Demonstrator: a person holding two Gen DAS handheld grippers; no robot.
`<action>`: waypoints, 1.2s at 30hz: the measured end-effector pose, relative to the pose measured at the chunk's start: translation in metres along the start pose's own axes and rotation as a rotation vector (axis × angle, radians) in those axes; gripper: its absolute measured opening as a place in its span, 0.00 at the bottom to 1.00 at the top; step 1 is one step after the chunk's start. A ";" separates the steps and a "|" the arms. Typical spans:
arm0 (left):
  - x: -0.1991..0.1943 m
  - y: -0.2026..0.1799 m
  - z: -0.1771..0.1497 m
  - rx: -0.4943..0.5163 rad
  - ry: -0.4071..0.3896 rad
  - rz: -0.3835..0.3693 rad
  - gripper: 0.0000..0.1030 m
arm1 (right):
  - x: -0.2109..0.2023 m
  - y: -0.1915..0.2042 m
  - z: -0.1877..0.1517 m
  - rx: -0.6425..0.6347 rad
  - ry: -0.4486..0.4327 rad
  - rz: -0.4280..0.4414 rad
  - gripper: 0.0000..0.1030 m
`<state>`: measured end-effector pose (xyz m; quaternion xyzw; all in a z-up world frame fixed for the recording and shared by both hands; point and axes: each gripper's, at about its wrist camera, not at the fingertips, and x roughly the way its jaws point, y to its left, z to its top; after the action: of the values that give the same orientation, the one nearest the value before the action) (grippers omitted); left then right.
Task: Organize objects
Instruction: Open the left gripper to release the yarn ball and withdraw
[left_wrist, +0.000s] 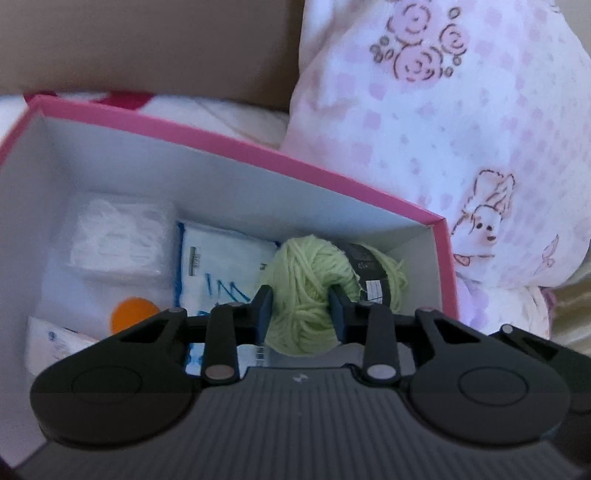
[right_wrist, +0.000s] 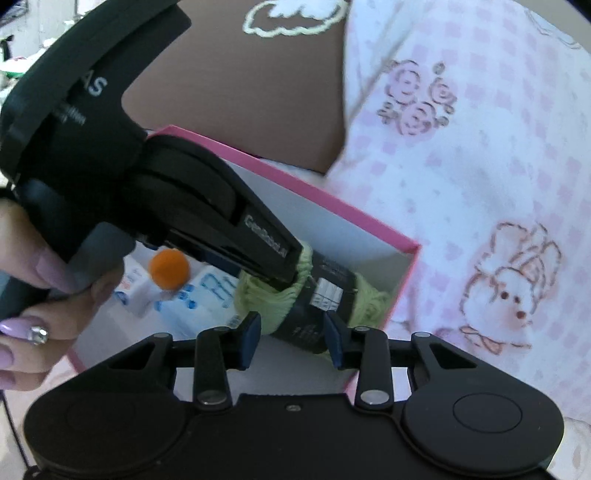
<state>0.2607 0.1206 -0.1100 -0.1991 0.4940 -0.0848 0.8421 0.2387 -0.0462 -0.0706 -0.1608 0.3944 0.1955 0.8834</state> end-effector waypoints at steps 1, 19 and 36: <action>0.003 -0.001 0.003 0.019 0.010 0.000 0.31 | 0.000 -0.001 0.000 0.000 -0.003 -0.012 0.37; -0.065 -0.026 -0.016 0.193 -0.002 0.079 0.63 | -0.036 0.011 -0.010 0.146 -0.002 0.111 0.61; -0.157 -0.030 -0.071 0.184 0.005 0.145 0.74 | -0.144 0.032 -0.015 0.100 -0.055 0.094 0.73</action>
<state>0.1228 0.1290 -0.0025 -0.0846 0.4994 -0.0690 0.8595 0.1260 -0.0562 0.0251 -0.0923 0.3865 0.2211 0.8906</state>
